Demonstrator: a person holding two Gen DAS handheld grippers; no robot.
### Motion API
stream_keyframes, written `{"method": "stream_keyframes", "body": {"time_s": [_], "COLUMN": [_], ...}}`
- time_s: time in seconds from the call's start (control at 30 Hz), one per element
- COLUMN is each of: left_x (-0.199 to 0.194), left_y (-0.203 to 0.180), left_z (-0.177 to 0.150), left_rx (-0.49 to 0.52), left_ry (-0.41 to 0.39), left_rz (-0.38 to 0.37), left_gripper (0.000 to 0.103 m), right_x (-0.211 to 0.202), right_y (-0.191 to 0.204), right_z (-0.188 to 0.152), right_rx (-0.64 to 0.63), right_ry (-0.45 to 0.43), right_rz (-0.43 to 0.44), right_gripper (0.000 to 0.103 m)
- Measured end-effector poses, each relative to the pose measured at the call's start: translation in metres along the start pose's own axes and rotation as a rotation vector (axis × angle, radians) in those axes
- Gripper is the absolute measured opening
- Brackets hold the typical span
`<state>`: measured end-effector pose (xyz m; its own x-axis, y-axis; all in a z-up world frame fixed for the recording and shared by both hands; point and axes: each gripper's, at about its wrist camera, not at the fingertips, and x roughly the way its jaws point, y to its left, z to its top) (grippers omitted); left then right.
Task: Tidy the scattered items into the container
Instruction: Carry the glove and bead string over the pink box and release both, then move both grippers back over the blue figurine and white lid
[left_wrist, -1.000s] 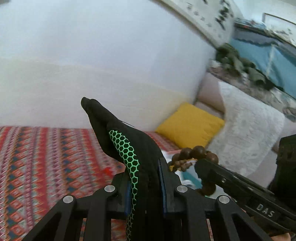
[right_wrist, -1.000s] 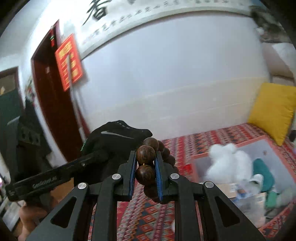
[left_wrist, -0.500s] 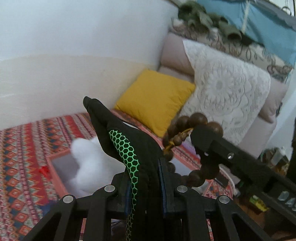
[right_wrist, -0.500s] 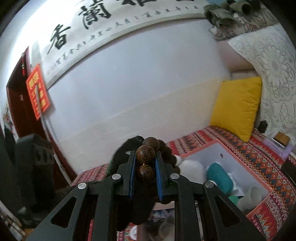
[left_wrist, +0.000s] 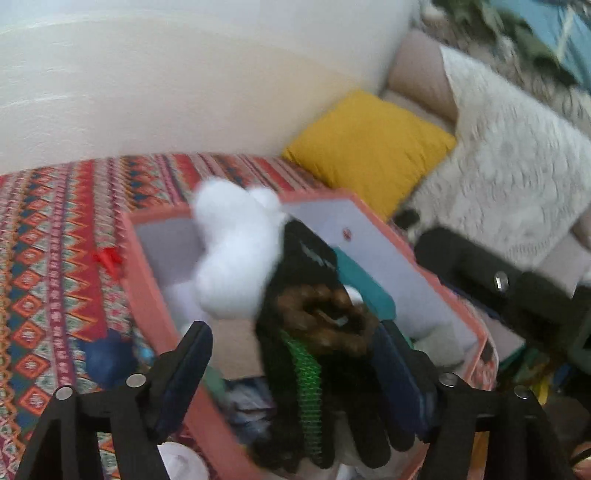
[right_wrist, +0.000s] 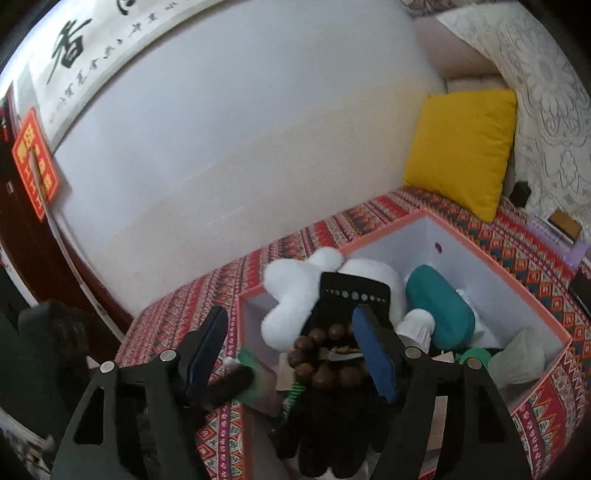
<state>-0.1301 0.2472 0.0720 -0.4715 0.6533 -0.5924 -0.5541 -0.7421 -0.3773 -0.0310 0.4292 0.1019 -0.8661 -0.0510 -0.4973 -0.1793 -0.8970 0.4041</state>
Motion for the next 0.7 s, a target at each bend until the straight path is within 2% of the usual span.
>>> {"method": "stream_keyframes", "body": {"time_s": [0.13,0.23,0.37,0.7], "left_x": [-0.036,-0.054,-0.077,-0.141], "left_y": [0.013,0.018,0.029,0.067], "left_z": [0.008,0.012,0.012,-0.016], "left_rx": [-0.038,-0.030,-0.046,-0.089], "left_ry": [-0.073,-0.111,-0.137,-0.189], "left_rz": [0.003,0.027,0.028,0.060], "left_gripper": [0.081,0.082,0.084,0.084], "right_x": [-0.003,-0.006,-0.013,-0.044], "right_y": [0.015,0.030,0.056,0.122], "right_z": [-0.001,-0.003,-0.008,-0.026], "right_rx": [-0.016,-0.032,-0.077,-0.226], "right_ry": [-0.013,-0.021,-0.034,-0.050], "right_rz": [0.005,0.014,0.039,0.105], "right_gripper": [0.076,0.076,0.077,0.080]}}
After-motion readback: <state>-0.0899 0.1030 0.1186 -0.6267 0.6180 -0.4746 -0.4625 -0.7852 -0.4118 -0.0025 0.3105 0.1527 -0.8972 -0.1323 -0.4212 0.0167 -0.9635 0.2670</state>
